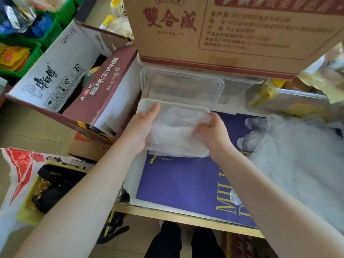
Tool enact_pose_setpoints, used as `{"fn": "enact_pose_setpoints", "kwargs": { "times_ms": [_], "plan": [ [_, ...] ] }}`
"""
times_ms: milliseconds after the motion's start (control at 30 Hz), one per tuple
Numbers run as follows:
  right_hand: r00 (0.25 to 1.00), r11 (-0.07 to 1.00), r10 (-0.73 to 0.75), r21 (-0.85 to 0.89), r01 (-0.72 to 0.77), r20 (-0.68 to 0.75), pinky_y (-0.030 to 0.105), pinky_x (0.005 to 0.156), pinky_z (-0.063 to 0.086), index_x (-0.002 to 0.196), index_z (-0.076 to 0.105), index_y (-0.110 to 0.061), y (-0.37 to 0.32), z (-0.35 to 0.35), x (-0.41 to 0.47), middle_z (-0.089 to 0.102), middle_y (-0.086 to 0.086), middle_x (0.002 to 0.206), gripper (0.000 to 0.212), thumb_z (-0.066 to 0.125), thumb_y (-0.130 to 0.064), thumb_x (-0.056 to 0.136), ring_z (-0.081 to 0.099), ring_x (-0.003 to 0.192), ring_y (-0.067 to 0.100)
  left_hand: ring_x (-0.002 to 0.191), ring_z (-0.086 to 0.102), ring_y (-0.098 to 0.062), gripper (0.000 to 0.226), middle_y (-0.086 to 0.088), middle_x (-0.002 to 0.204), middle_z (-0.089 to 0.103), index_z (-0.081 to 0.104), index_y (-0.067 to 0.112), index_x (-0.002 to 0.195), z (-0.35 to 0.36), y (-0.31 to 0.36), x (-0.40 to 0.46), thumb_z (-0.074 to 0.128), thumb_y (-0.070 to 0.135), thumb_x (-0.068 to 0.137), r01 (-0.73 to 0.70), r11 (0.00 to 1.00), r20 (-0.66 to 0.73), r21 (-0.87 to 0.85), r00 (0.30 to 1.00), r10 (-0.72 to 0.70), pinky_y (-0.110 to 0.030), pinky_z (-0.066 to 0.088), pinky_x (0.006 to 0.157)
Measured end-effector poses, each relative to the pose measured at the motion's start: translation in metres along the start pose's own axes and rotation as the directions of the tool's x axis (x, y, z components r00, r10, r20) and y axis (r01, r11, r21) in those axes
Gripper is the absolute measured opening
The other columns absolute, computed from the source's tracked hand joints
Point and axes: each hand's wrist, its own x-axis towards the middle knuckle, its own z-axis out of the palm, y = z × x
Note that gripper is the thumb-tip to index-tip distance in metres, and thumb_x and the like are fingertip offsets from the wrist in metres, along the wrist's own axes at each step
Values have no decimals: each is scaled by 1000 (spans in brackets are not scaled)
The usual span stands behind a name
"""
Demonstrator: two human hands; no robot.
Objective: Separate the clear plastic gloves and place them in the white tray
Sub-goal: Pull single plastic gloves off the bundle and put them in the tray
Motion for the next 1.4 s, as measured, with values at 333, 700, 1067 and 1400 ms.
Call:
{"fn": "enact_pose_setpoints", "kwargs": {
  "times_ms": [333, 700, 1067, 1400],
  "plan": [
    [974, 885, -215, -407, 226, 73, 27, 53, 34, 137, 24, -24, -2, 24, -8, 26, 12, 135, 67, 40, 12, 82, 45, 65, 21, 84, 59, -23, 17, -9, 90, 63, 63, 14, 89, 9, 2, 27, 56, 30, 93, -19, 975, -7, 223, 1000, 21, -29, 44, 78],
    [948, 434, -150, -842, 319, 282, 15, 52, 21, 121, 41, -3, 18, 39, 11, 38, 14, 123, 29, 39, -6, 92, 39, 98, 26, 74, 52, -28, 39, -8, 79, 56, 56, 11, 83, 2, -7, 33, 83, 20, 55, -165, -419, 420, 893, 640, 643, -34, 35, 65],
    [773, 100, -463, -841, 532, 434, 37, 101, 34, 117, 59, -10, 4, 33, 8, 50, 14, 132, 46, 65, -14, 72, 50, 115, 32, 106, 55, -31, 37, -10, 126, 52, 57, 8, 119, -11, -10, 37, 48, 33, 93, -562, -457, 695, 690, 690, 202, -39, 43, 83],
    [800, 161, -205, -786, 596, 564, 36, 101, 33, 149, -9, -24, 12, 34, 23, 5, 2, 155, 75, 36, -51, 95, 22, 134, 27, 115, 53, -25, 92, -7, 135, 41, 7, 6, 147, -6, -10, 28, 52, 55, 84, -405, -565, 607, 719, 762, 227, -34, 35, 92]
  ]
}}
